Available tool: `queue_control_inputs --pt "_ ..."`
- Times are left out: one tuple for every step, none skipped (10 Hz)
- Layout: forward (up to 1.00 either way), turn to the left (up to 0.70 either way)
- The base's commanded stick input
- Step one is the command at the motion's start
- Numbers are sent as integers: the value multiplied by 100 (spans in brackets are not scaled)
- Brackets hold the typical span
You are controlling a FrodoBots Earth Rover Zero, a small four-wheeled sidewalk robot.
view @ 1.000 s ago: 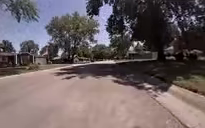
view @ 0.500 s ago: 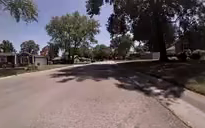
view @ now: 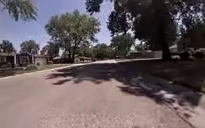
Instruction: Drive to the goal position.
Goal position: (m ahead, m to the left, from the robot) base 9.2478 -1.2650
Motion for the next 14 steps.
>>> queue_control_inputs --pt "70 0" --pt "70 0" --pt "70 0" --pt "70 0" --pt "70 0" --pt "70 -31" --pt "70 -35" --pt "70 -35" --pt "70 -6" --pt "70 0" --pt "70 0" --pt "70 0" --pt "70 0" --pt "70 0"
